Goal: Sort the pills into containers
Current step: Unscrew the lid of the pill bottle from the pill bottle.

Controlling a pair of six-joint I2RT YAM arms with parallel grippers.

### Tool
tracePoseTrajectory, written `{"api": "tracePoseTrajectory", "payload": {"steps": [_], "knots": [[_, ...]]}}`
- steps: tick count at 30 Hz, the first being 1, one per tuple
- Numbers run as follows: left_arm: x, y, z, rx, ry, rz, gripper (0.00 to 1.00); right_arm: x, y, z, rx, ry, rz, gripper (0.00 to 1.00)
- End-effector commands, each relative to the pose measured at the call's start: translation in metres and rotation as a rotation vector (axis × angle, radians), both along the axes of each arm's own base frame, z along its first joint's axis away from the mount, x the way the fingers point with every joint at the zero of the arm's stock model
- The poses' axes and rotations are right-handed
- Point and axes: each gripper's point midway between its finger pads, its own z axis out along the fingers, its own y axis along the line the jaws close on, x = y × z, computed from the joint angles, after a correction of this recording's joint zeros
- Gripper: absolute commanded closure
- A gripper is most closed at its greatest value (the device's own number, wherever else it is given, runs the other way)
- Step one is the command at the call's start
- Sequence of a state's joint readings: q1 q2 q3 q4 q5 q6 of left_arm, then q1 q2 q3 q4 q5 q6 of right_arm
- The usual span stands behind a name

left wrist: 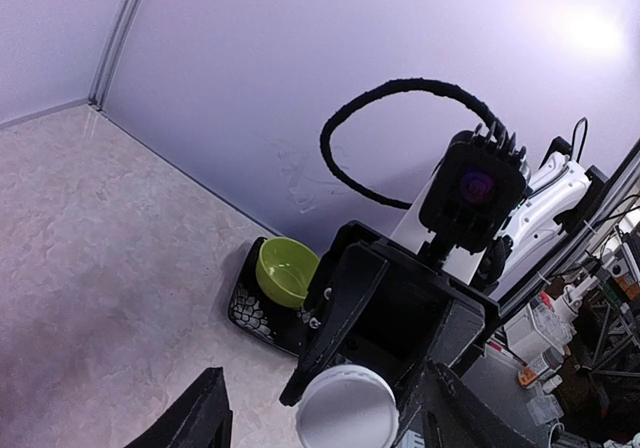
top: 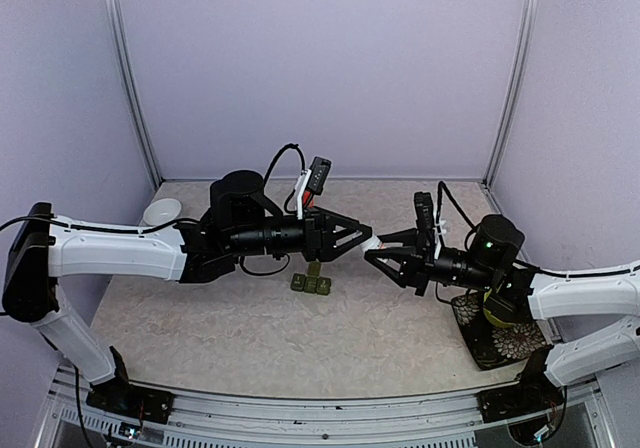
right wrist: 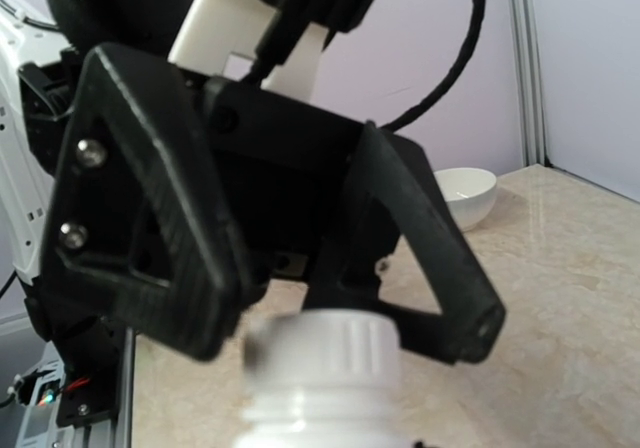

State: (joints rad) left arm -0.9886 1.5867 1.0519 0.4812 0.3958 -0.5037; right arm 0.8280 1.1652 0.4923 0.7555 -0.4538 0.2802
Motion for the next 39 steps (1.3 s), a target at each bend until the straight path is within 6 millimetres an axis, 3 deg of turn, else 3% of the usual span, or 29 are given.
{"api": "tracePoseTrajectory", "payload": {"steps": [1,11,23,32,39], "knots": [[-0.001,0.000,0.002,-0.004,-0.017,-0.014,0.37,0.005,0.002,0.007,0.006,-0.020,-0.008,1.00],[-0.001,0.001,-0.002,0.002,-0.009,-0.011,0.43,0.006,0.000,0.010,0.016,-0.021,-0.018,1.00],[0.005,0.004,-0.010,0.015,0.002,0.023,0.35,0.000,-0.002,0.016,0.037,-0.038,-0.001,1.00],[0.004,0.003,-0.010,0.010,0.007,0.016,0.43,-0.001,-0.003,0.016,0.038,-0.038,0.001,1.00],[0.002,0.001,-0.007,-0.004,0.010,-0.006,0.57,0.000,-0.002,0.012,0.029,-0.032,0.001,1.00]]}}
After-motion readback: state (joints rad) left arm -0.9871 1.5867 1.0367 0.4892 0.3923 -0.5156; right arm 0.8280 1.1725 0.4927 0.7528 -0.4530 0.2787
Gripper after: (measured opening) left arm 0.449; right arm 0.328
